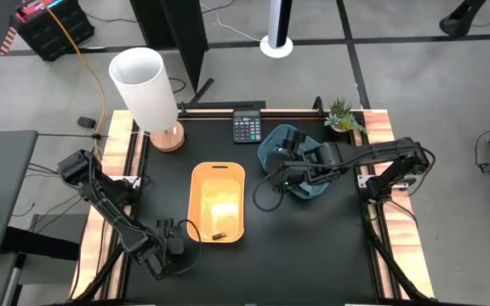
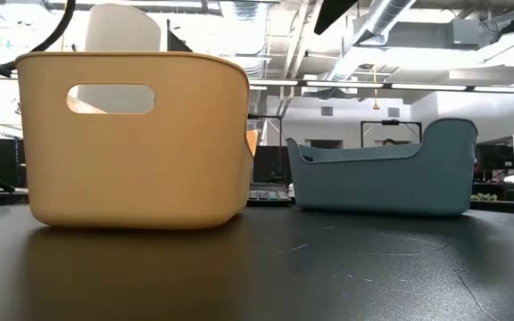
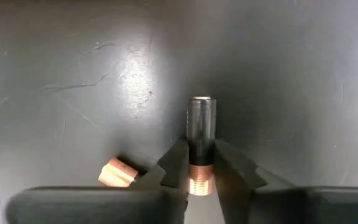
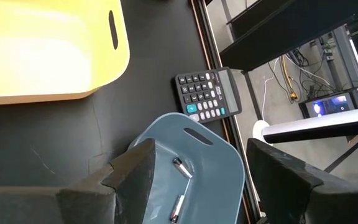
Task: Sort batteries
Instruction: Put the right black battery into the yellow bin
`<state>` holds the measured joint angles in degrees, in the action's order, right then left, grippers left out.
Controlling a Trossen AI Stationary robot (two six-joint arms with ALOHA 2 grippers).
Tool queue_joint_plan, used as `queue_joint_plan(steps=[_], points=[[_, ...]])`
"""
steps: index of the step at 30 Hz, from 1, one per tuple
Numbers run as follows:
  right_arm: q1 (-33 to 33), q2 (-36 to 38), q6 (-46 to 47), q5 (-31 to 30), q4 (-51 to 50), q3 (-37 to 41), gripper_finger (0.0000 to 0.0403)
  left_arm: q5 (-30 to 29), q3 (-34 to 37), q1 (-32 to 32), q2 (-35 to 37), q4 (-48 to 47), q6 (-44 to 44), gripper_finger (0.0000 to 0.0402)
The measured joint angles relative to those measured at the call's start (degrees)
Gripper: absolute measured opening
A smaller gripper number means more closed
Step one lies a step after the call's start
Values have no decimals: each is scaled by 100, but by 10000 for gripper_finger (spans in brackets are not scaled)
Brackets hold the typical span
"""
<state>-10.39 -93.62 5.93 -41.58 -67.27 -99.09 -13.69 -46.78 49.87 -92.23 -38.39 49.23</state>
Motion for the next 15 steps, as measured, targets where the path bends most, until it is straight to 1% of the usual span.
queue_joint_plan(steps=[2, 7, 11, 15], points=[[2, 0, 3, -1, -1, 0, 270, -2, 2, 0, -2, -2, 66, 38], [-2, 0, 4, -1, 1, 0, 270, -7, 4, 0, -4, -9, 194, 38], [-2, 0, 4, -1, 1, 0, 270, -11, -136, 0, -4, -63, 230, 38], [-2, 0, 7, -3, 1, 0, 270, -21, -364, -7, -39, -385, 232, 38]])
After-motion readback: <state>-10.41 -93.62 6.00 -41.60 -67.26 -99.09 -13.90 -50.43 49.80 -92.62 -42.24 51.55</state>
